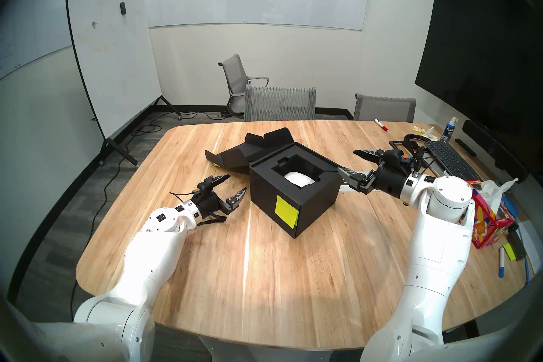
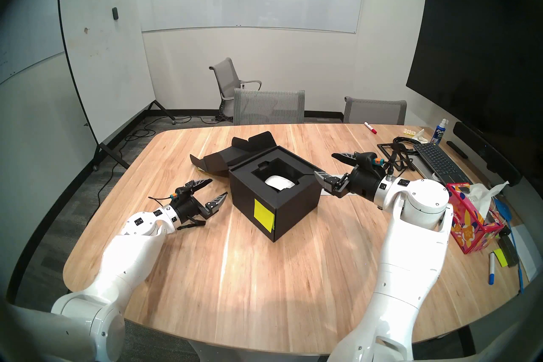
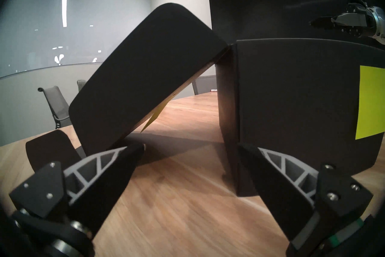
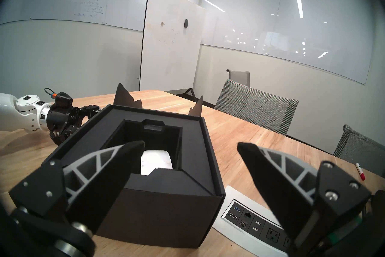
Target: Open the box and place the mouse inside
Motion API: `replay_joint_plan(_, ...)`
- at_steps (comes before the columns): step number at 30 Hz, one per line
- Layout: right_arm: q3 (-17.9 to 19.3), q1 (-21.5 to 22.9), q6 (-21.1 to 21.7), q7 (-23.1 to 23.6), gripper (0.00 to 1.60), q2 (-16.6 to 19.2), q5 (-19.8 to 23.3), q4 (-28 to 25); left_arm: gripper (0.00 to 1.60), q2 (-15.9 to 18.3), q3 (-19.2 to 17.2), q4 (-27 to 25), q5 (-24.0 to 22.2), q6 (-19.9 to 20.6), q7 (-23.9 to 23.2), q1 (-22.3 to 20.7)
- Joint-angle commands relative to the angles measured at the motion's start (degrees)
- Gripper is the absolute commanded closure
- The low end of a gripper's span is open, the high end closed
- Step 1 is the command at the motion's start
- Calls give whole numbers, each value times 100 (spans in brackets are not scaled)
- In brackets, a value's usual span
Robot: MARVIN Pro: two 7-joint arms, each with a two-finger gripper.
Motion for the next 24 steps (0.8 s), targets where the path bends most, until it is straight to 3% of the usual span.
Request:
replay_joint_plan(1, -12, 97, 10, 2, 0, 5, 34, -103, 0, -140, -1, 85, 9, 253, 193, -417)
replay_joint_plan(14, 4, 107, 3, 19, 0, -13, 13, -104, 0, -391, -173, 1030, -141, 941, 390, -1031)
replay_joint_plan(24, 14, 113, 2, 30, 0, -24, 0, -107, 0, -462, -279, 1696, -303, 910, 271, -1311)
